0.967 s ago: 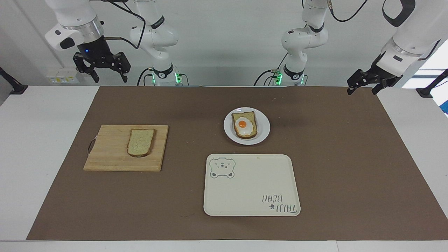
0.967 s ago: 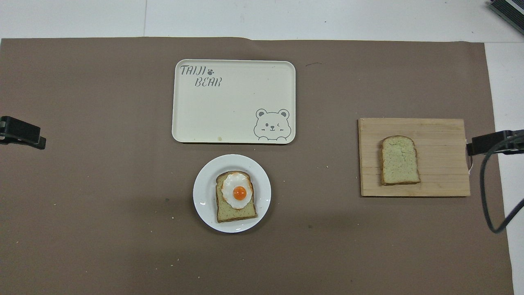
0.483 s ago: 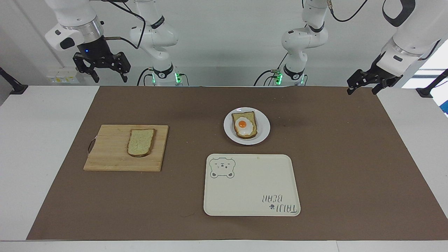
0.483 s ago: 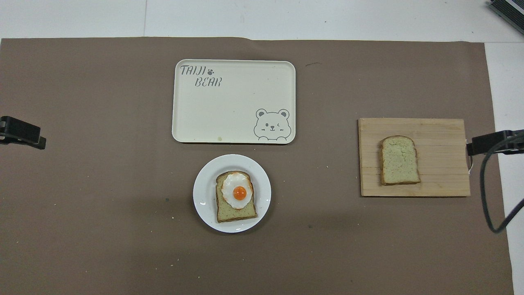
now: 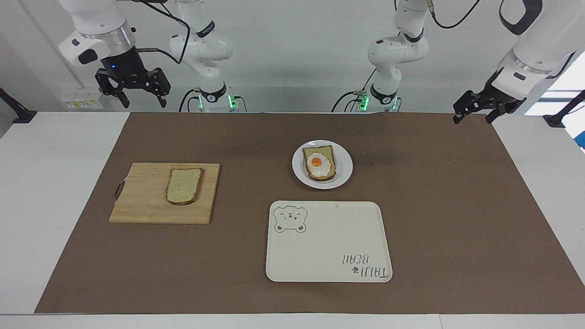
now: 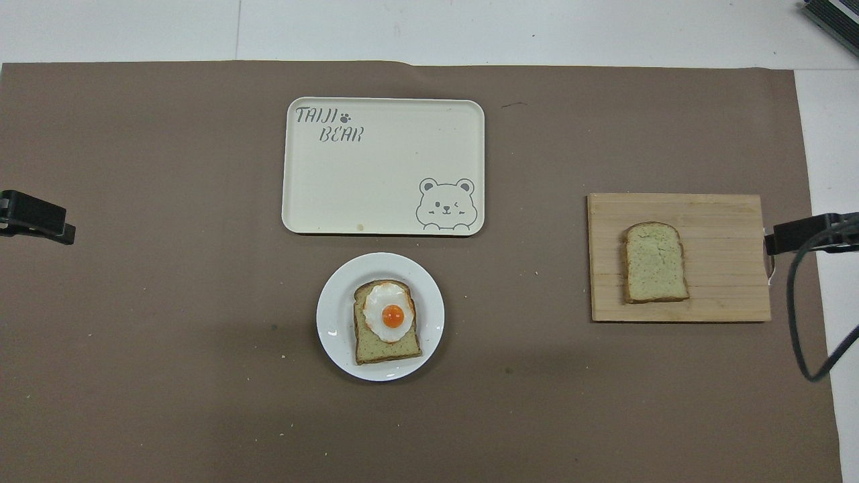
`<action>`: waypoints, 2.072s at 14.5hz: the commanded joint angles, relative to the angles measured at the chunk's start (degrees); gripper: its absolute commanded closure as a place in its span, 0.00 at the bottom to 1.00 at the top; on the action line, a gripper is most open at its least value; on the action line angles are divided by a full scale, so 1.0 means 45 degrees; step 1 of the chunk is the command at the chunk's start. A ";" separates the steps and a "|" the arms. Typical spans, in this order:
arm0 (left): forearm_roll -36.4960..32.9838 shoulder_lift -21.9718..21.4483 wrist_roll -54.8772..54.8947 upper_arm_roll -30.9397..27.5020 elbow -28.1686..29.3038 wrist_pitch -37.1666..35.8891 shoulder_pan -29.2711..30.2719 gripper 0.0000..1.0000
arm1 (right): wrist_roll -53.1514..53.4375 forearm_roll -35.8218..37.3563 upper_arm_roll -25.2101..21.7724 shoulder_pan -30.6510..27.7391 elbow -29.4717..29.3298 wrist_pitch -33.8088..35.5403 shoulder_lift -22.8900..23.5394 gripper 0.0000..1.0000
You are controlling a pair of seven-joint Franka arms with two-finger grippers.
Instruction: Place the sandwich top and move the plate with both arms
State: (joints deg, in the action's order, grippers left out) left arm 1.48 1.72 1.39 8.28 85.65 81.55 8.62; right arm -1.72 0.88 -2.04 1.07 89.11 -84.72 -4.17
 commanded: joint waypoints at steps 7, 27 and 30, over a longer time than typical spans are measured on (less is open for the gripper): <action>-0.0056 -0.0186 -0.0113 0.0054 0.0088 -0.0037 0.0097 0.00 | -0.0163 -0.0078 0.0024 -0.0238 -0.0018 -0.0042 0.0009 0.00; -0.0056 -0.0186 -0.0113 0.0054 0.0088 -0.0037 0.0097 0.00 | -0.0242 -0.0117 -0.0132 -0.0238 0.0606 -0.0022 -0.0439 0.00; -0.0056 -0.0186 -0.0113 0.0054 0.0088 -0.0037 0.0097 0.00 | -0.0164 -0.0117 -0.0113 -0.0102 0.0666 -0.0178 -0.0459 0.00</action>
State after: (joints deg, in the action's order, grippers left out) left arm 1.48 1.72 1.39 8.28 85.65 81.55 8.62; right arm -1.72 0.87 -2.68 0.58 90.19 -84.64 -4.74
